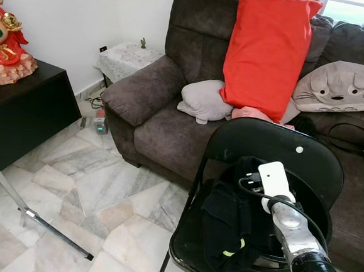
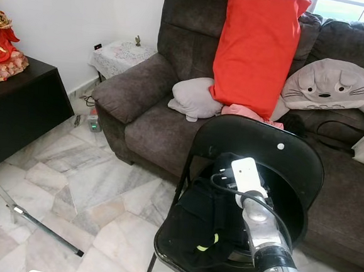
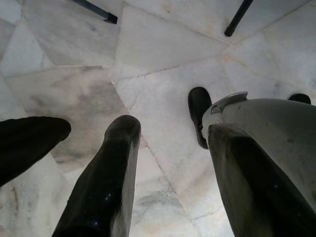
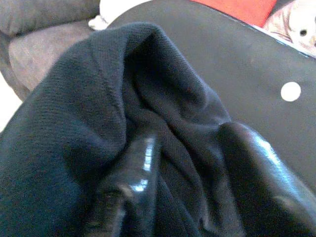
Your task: Hang hanger
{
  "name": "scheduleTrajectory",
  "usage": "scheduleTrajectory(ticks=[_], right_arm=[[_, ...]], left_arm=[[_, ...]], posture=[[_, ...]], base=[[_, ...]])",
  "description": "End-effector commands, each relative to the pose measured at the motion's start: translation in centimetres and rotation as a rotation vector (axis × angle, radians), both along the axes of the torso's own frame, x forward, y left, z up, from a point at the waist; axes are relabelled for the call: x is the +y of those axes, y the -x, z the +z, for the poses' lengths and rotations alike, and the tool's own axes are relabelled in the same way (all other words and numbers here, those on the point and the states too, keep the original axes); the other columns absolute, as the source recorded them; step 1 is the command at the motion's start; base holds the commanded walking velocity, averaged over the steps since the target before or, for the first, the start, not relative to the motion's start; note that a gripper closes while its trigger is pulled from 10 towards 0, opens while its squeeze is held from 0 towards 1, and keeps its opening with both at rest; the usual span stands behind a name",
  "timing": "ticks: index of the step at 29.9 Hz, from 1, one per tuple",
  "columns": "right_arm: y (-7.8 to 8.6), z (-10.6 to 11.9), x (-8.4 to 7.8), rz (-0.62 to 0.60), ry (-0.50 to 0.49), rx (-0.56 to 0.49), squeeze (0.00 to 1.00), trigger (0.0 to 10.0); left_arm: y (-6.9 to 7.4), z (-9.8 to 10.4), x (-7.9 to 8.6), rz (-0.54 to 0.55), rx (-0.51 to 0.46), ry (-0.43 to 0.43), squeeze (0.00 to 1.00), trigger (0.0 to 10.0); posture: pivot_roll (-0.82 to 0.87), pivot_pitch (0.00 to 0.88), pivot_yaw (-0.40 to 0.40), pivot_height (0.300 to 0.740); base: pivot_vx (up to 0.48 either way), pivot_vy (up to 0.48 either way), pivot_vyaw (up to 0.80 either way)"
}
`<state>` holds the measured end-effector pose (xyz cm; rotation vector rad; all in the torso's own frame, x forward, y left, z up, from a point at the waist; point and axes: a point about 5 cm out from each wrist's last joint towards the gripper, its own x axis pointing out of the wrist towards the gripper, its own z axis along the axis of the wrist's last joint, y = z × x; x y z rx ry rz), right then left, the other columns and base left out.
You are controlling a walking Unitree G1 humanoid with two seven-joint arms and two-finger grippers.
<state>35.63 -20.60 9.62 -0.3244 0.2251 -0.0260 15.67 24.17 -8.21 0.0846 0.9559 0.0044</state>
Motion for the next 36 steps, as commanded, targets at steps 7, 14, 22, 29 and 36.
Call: scheduleTrajectory(ticks=[7, 14, 22, 29, 36], right_arm=[[1.6, 2.8, 0.6, 0.013, 0.003, -0.131, 0.0, 10.0], [4.4, 5.4, 0.6, 0.037, 0.304, -0.244, 0.0, 10.0], [9.1, 3.9, 0.6, 0.166, 0.758, -0.13, 0.0, 10.0], [11.9, 2.4, 0.8, 0.209, 0.88, -0.022, 0.56, 10.0], [13.1, 1.5, 0.6, 0.213, 0.944, 0.053, 0.46, 10.0]], left_arm=[[1.2, -0.4, 0.3, 0.01, 0.04, -0.004, 0.0, 10.0], [1.3, -0.5, 0.2, 0.001, 0.043, -0.003, 0.0, 10.0], [1.3, -0.5, 0.1, -0.006, 0.045, -0.003, 0.0, 10.0], [1.2, -0.5, 0.2, -0.007, 0.042, -0.003, 0.0, 10.0], [1.1, -0.4, 0.2, -0.01, 0.043, -0.002, 0.0, 10.0]], posture=[[0.04, 0.072, 0.02, 0.74], [0.03, 0.059, 0.01, 0.74], [0.02, 0.057, 0.0, 0.74], [0.01, 0.071, -0.004, 0.74], [0.01, 0.079, -0.006, 0.74]], base=[[0.0, 0.0, 0.0], [0.0, 0.0, 0.0], [0.0, 0.0, 0.0], [0.0, 0.0, 0.0], [0.0, 0.0, 0.0]])
